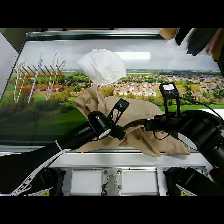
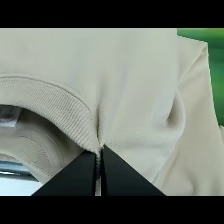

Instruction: Fold the clothes and pants, and hang the long-sleeved shirts on hangers.

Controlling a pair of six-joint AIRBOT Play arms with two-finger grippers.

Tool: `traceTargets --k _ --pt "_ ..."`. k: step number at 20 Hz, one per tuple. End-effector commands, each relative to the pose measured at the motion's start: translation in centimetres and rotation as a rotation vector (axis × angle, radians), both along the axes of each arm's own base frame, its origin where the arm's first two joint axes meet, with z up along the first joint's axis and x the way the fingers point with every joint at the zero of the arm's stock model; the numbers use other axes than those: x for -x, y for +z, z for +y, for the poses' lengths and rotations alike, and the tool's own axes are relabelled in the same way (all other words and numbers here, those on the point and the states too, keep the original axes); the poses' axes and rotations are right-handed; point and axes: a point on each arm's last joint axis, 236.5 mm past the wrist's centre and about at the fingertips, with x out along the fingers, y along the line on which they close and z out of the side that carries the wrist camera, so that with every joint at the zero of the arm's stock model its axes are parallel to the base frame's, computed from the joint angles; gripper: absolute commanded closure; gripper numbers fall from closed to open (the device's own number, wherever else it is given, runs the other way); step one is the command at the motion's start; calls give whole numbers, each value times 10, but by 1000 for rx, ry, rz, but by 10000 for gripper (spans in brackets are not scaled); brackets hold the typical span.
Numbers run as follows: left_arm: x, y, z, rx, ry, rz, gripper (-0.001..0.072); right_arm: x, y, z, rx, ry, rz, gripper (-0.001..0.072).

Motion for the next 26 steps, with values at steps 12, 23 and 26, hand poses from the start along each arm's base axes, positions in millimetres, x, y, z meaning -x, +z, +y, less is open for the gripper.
traceTargets --k 12,23,26 --pt "-21 364 25 521 -42 -444 686 -39 196 -29 -61 92 -238 685" --pt "50 148 23 296 -17 168 686 52 47 -10 10 224 282 685" --pt "-9 135 19 312 63 123 685 0 35 -14 53 153 191 685"
